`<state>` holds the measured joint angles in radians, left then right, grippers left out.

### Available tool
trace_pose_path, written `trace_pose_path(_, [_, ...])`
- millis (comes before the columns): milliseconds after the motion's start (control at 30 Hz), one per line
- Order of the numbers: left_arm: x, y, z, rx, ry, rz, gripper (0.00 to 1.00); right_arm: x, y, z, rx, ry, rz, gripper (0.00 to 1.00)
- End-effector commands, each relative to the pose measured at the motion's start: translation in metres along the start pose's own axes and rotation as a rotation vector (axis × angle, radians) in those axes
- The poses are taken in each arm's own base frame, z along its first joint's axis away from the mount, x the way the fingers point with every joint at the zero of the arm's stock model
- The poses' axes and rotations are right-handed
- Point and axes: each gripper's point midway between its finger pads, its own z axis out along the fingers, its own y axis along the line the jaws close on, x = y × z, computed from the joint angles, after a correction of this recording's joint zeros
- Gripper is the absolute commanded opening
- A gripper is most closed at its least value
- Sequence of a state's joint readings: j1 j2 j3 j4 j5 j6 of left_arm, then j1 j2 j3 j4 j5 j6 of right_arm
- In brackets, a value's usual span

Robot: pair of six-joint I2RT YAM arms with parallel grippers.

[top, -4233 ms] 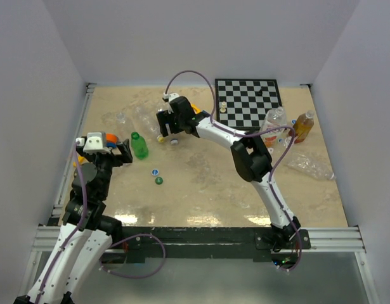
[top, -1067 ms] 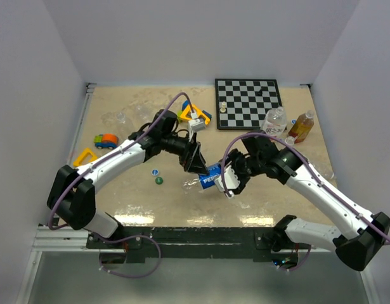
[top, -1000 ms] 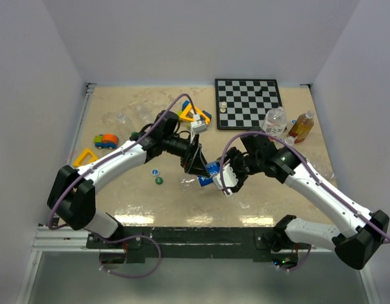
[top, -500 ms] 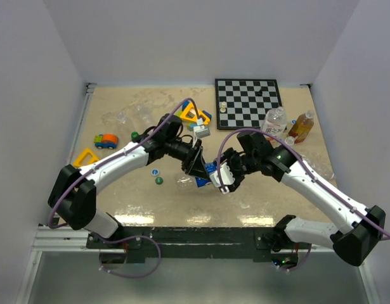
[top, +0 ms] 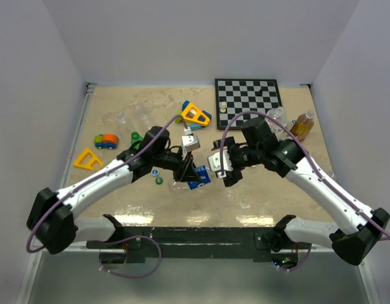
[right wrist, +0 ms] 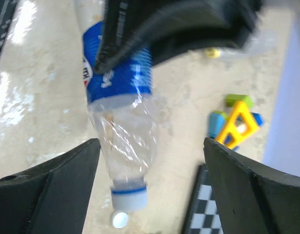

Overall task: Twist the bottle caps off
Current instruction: Unscrew the bottle cap from the plastic bottle.

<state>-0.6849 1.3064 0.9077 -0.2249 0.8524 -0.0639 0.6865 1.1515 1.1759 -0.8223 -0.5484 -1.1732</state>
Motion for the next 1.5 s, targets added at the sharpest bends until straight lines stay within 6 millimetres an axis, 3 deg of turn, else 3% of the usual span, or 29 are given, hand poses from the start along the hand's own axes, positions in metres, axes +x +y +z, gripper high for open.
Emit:
trace_pose_path(0, [-0.03, 0.017, -0.027, -0.243, -0.169, 0.308, 0.0, -0.034, -0.052, -0.054, 0.233, -0.054, 0.053, 0.93])
trace_pose_path(100, [-0.048, 0.014, -0.048, -0.335, -0.304, 0.441, 0.0, -0.04, -0.064, -0.079, 0.33, -0.115, 0.132, 0.98])
trace_pose_path(200, [-0.054, 0.006, -0.068, -0.401, -0.409, 0.534, 0.0, -0.046, -0.09, -0.096, 0.533, -0.223, 0.449, 0.98])
trace_pose_path(233, [-0.055, 0.007, -0.074, -0.433, -0.435, 0.561, 0.0, -0.052, -0.091, -0.095, 0.527, -0.26, 0.509, 0.98])
trace_pose_path(400, [-0.059, 0.009, -0.094, -0.532, -0.513, 0.618, 0.0, -0.094, -0.066, -0.065, 0.156, -0.453, 0.691, 0.97])
trace_pose_path(467, [-0.058, 0.011, -0.093, -0.539, -0.505, 0.614, 0.0, -0.098, -0.065, -0.056, 0.085, -0.485, 0.776, 0.97])
trace_pose_path(700, [-0.055, 0.011, -0.094, -0.543, -0.484, 0.623, 0.0, -0.092, -0.074, -0.036, -0.019, -0.484, 0.914, 0.9])
trace_pose_path(800, [-0.05, 0.017, -0.093, -0.556, -0.457, 0.629, 0.0, -0.094, -0.08, -0.036, -0.036, -0.484, 0.927, 0.87])
trace_pose_path(967, [-0.043, 0.024, -0.09, -0.567, -0.404, 0.635, 0.0, -0.07, -0.096, -0.051, 0.008, -0.491, 0.974, 0.85])
trace_pose_path(1100, [-0.042, 0.023, -0.09, -0.565, -0.4, 0.643, 0.0, -0.055, -0.092, -0.047, -0.017, -0.46, 0.993, 0.8])
trace_pose_path(1467, [-0.045, 0.015, -0.089, -0.53, -0.42, 0.653, 0.0, -0.042, -0.085, -0.02, -0.096, -0.443, 1.058, 0.77])
